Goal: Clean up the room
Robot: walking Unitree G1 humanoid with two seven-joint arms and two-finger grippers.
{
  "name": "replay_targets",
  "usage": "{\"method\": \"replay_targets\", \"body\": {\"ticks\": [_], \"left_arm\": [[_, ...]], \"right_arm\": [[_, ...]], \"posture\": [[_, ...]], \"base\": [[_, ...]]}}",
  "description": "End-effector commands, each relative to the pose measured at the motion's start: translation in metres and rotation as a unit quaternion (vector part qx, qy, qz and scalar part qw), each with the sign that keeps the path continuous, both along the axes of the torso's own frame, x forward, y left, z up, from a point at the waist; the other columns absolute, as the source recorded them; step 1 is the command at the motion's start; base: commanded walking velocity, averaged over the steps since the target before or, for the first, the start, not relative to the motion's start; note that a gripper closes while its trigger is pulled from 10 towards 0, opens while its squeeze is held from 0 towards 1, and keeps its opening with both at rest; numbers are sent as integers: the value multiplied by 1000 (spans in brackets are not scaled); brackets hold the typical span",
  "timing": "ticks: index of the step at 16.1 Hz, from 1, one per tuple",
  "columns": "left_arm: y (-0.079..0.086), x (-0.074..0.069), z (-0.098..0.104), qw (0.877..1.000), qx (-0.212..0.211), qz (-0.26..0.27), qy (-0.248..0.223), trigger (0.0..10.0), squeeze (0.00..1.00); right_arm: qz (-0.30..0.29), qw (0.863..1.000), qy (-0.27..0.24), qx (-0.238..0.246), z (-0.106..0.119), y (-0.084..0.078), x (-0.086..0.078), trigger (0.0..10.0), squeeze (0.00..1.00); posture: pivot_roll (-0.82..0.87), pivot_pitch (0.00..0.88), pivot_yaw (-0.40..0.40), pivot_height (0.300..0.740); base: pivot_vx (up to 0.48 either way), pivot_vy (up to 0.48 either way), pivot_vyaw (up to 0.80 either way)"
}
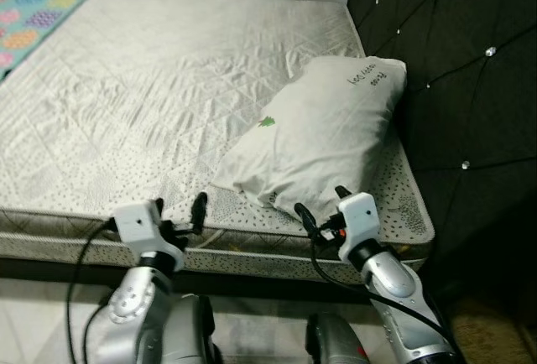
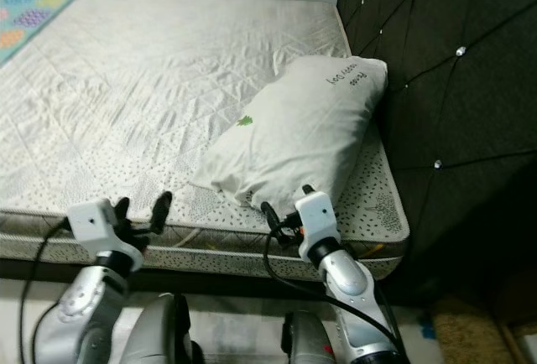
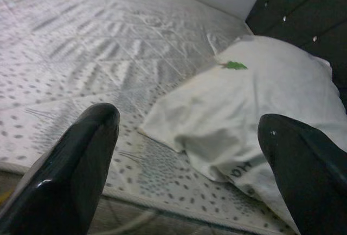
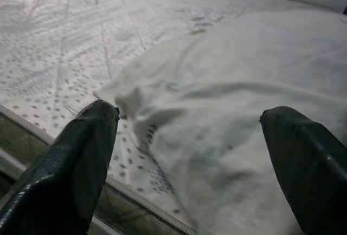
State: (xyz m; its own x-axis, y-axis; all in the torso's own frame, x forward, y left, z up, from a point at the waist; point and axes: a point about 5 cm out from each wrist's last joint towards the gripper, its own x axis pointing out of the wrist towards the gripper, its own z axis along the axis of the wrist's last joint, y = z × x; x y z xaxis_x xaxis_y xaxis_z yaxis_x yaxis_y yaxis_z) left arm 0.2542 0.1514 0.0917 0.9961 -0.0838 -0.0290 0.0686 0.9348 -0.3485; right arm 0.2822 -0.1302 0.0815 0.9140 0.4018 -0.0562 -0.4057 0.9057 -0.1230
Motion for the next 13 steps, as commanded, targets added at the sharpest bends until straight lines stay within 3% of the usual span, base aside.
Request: {"method": "replay_targets", "body": {"ticks": [1,9,13], "left_arm": [[-2,0,-1,1000,4,-7,1,10000,0],[-2,1,-2,1000,4,-7,3,10000,0],[-1,3,-4,1000,7,2,13,10000,0]], "right_arm": [[-7,1000,-3,4,1,-3,1,10000,0],[-9,1000,-3,12,1,-2,2,10000,0],[-10,1000,-2,14,1,-2,2,10000,0]], "posture": [[-95,114,-40,620],[-95,103,-39,620],[-94,108,-37,620]], "base": [[345,0,0],[382,0,0],[0,0,0]]}}
